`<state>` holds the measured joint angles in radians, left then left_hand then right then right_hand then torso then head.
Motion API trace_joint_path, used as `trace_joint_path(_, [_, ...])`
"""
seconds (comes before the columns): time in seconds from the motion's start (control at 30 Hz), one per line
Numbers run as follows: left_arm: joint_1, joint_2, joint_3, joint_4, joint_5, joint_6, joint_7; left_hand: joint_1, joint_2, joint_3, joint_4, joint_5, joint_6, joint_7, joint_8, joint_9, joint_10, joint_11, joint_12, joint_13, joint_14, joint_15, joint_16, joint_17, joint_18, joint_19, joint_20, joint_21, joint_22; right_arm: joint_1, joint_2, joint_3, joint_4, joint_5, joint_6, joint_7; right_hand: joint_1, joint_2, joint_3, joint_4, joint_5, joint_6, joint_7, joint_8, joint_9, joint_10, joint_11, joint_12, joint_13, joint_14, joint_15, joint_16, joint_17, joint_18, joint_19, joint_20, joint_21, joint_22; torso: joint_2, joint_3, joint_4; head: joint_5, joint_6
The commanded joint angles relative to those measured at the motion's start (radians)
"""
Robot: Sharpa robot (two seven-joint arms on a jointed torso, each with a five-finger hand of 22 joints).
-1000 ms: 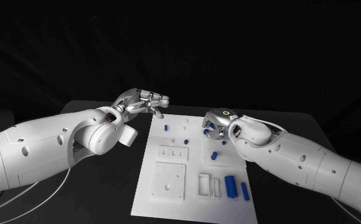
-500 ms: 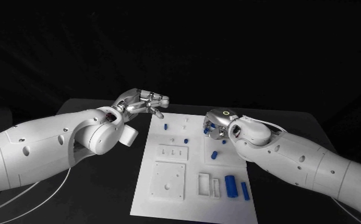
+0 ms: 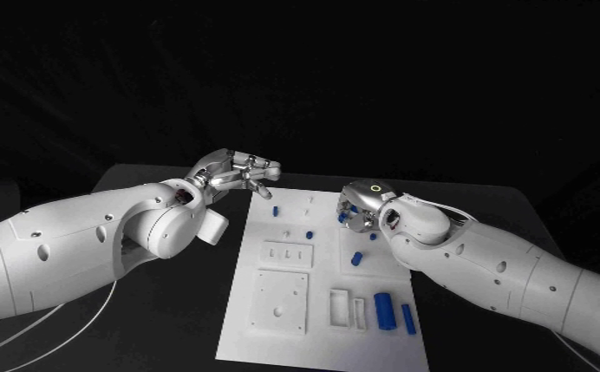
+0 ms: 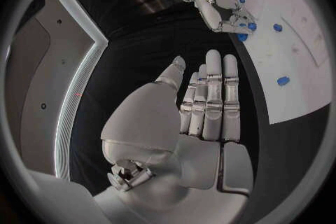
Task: Assemble the parts on the task board
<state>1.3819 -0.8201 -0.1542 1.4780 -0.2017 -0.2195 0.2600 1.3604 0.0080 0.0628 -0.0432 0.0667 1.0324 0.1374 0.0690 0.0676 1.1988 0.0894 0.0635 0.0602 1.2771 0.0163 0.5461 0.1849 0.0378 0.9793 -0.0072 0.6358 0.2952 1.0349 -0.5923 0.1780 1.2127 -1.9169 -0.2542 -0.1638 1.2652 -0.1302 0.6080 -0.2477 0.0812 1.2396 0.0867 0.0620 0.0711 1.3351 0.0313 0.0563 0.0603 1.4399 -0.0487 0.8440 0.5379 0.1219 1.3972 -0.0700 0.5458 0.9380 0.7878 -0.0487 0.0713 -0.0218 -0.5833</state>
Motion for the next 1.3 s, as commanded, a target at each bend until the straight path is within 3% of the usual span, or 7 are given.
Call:
trace_joint_path(0.03, [0.002, 0.002, 0.001, 0.0, -0.002, 0.018, 0.004, -0.01, 0.001, -0.005, 0.001, 0.002, -0.007, -0.003, -0.004, -0.001, -0.006, -0.001, -0.001, 0.0, -0.005, 0.001, 0.003, -0.001, 0.014, -0.001, 0.005, 0.007, -0.001, -0.001, 0.002, 0.0, 0.003, -0.018, -0.028, -0.01, 0.013, 0.012, -0.013, 0.003, -0.009, 0.018, -0.005, 0.003, 0.004, 0.018, -0.006, 0.003, 0.005, 0.002, -0.009, 0.004, 0.002, -0.004, 0.001, -0.009, 0.005, 0.009, 0.003, -0.0009, 0.0005, -0.002, 0.002])
trace_joint_path(0.17, [0.002, 0.002, 0.001, -0.001, -0.002, 0.018, 0.002, -0.009, 0.001, -0.006, 0.0, 0.002, -0.007, -0.003, -0.004, -0.001, -0.008, 0.0, -0.001, 0.0, -0.006, 0.001, 0.004, -0.002, 0.014, -0.001, 0.005, 0.007, -0.002, -0.001, 0.002, 0.0, 0.005, -0.022, -0.057, -0.034, 0.015, 0.02, -0.003, 0.007, -0.018, 0.033, -0.008, 0.002, 0.004, 0.029, -0.01, 0.003, 0.005, 0.002, -0.015, 0.001, 0.003, -0.009, 0.001, -0.016, 0.002, 0.025, 0.004, -0.0014, -0.0003, -0.002, 0.006])
trace_joint_path(0.57, [0.002, 0.005, 0.001, -0.02, -0.002, 0.016, 0.004, -0.008, 0.001, -0.007, -0.001, 0.002, -0.007, -0.003, -0.003, -0.001, -0.01, 0.001, -0.001, 0.0, -0.006, 0.001, 0.004, -0.003, 0.014, -0.002, 0.006, 0.007, -0.004, 0.007, 0.008, 0.007, 0.028, -0.041, -0.143, -0.112, 0.015, 0.004, 0.025, 0.02, -0.021, 0.046, -0.011, 0.002, 0.003, 0.038, -0.013, 0.003, 0.005, 0.005, -0.019, -0.002, 0.007, -0.011, 0.013, -0.021, -0.03, 0.08, 0.005, -0.002, 0.0019, 0.0, 0.017])
trace_joint_path(0.77, [0.002, 0.01, 0.001, -0.029, -0.002, 0.015, 0.006, -0.007, 0.001, -0.007, -0.003, 0.002, -0.007, -0.003, -0.003, -0.001, -0.009, 0.0, -0.001, 0.0, -0.006, 0.001, 0.005, -0.004, 0.014, -0.002, 0.006, 0.008, -0.005, 0.014, 0.046, 0.016, -0.005, -0.051, -0.162, -0.121, 0.015, 0.004, 0.025, 0.02, -0.021, 0.046, -0.012, 0.002, 0.004, 0.038, -0.013, 0.003, 0.005, 0.005, -0.018, -0.002, 0.007, -0.011, 0.013, -0.021, -0.031, 0.081, 0.009, -0.0018, 0.0041, -0.001, 0.024])
trace_joint_path(0.97, [0.002, 0.016, 0.001, -0.03, -0.002, 0.017, 0.005, -0.007, 0.001, -0.007, -0.003, 0.002, -0.007, -0.003, -0.003, -0.001, -0.009, 0.0, -0.001, 0.0, -0.006, 0.001, 0.005, -0.004, 0.014, -0.002, 0.006, 0.008, -0.005, 0.024, 0.088, 0.018, -0.044, -0.064, -0.174, -0.128, 0.018, 0.0, 0.03, 0.026, -0.021, 0.046, -0.011, 0.002, 0.003, 0.036, -0.012, 0.003, 0.004, 0.005, -0.019, -0.001, 0.007, -0.011, 0.022, -0.021, -0.057, 0.116, 0.009, -0.0041, 0.0039, 0.005, 0.018])
trace_joint_path(1.13, [0.002, 0.021, 0.001, -0.029, -0.002, 0.02, 0.005, -0.007, 0.001, -0.007, -0.003, 0.002, -0.007, -0.003, -0.003, -0.001, -0.009, 0.0, -0.001, 0.0, -0.006, 0.001, 0.005, -0.004, 0.014, -0.002, 0.006, 0.008, -0.005, 0.028, 0.12, 0.019, -0.068, -0.07, -0.183, -0.131, 0.019, 0.0, 0.031, 0.026, -0.021, 0.045, -0.011, 0.002, 0.003, 0.036, -0.012, 0.003, 0.004, 0.005, -0.018, -0.001, 0.007, -0.011, 0.025, -0.02, -0.062, 0.123, 0.012, -0.0028, 0.0049, 0.004, 0.018])
trace_joint_path(1.3, [0.002, 0.023, 0.001, -0.027, -0.002, 0.022, 0.004, -0.007, 0.001, -0.007, -0.003, 0.002, -0.007, -0.003, -0.003, -0.001, -0.009, 0.0, -0.001, 0.0, -0.006, 0.001, 0.005, -0.004, 0.014, -0.002, 0.006, 0.008, -0.005, 0.031, 0.141, 0.019, -0.076, -0.071, -0.185, -0.13, 0.02, 0.001, 0.026, 0.026, -0.021, 0.045, -0.011, 0.002, 0.003, 0.035, -0.012, 0.003, 0.004, 0.005, -0.019, 0.0, 0.006, -0.01, 0.032, -0.021, -0.08, 0.143, 0.015, -0.0068, 0.0129, 0.001, 0.017])
